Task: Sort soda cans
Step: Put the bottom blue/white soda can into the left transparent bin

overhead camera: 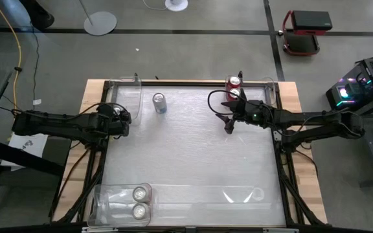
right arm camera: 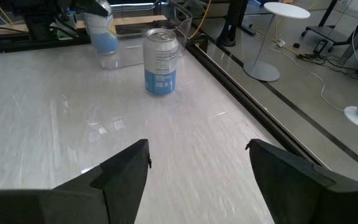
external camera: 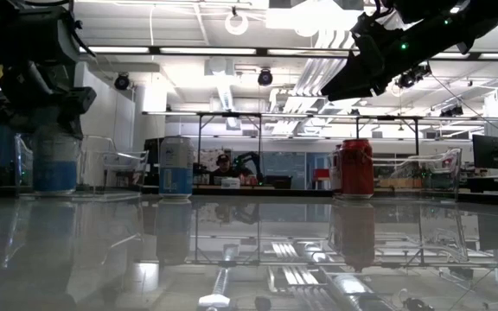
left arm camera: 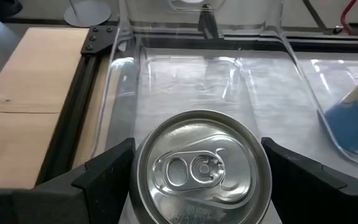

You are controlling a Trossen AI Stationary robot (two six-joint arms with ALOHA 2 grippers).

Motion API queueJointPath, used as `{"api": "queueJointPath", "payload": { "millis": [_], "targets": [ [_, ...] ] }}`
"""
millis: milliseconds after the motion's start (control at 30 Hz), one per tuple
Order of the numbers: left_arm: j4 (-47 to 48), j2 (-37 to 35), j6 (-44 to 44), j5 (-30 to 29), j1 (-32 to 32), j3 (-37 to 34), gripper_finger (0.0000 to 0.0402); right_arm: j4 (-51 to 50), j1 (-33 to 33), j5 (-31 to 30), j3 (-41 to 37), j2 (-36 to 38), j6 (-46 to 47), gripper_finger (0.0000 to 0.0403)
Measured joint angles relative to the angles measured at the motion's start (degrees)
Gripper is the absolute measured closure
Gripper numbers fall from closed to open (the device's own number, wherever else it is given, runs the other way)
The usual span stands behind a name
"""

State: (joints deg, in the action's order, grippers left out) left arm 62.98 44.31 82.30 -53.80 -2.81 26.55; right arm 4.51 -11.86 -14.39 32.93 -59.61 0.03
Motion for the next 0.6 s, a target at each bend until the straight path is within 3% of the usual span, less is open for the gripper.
{"api": "queueJointPath", "payload": {
  "millis": [467,600],
  "targets": [
    [0.69,0.01,-0.31,2.17,-0.44,1.25,0.0090,0.00,0.01,0.01,0.00,0.00,0.13,0.0132],
    [0.50,0.00,-4.15,4.01,-2.22,3.56,0.0090,0.00,0.01,0.02,0.00,0.00,0.09,0.0132]
  ]
}}
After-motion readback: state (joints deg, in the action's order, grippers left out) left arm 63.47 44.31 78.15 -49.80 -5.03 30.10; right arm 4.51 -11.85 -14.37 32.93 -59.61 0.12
